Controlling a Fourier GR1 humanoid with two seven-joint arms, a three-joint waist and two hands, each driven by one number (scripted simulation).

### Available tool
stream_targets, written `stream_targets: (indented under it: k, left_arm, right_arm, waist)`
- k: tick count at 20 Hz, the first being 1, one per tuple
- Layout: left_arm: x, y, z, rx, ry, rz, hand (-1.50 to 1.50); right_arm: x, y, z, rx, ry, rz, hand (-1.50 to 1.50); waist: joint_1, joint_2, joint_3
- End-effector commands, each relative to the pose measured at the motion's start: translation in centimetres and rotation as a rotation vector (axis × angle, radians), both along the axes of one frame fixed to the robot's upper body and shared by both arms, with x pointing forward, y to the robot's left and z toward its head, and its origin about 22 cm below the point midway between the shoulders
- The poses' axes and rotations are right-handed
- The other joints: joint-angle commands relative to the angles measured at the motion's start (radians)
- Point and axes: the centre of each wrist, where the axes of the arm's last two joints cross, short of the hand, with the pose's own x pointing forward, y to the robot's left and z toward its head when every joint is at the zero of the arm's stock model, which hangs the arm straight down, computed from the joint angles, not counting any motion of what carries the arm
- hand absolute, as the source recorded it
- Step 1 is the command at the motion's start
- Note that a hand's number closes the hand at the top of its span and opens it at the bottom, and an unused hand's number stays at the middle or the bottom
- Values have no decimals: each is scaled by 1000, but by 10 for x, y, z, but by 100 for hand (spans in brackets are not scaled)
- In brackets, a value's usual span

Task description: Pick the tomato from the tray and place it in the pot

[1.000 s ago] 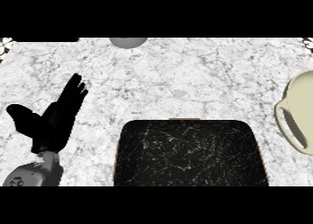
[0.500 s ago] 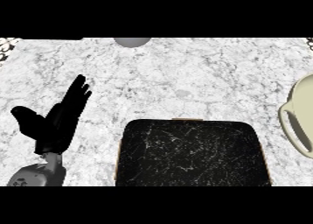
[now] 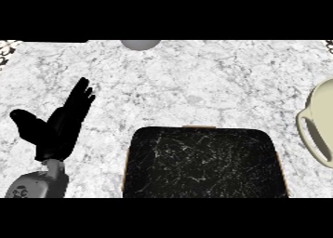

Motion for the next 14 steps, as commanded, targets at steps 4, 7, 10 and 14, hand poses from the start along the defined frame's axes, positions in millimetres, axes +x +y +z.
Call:
stream_targets:
  k: [4, 7, 10, 14]
  left_arm:
    - [2, 8, -6, 11, 14, 12, 0]
    - [-7, 11, -4, 5, -7, 25, 0]
    - [-11, -1, -14, -5, 24, 7, 0]
    - [-7, -2, 1, 1, -9, 14, 0]
  right_arm:
    - [16, 0, -27, 279, -47, 13, -150]
    - [18, 1, -19, 366, -239, -30, -150]
    - [10, -27, -18, 382, -401, -125, -150]
    - [-9, -58, 6, 431, -461, -207, -150]
  waist:
    - [-14, -3, 0]
    - [-15, -6, 0]
    - [-11, -3, 1]
    - [-14, -4, 1]
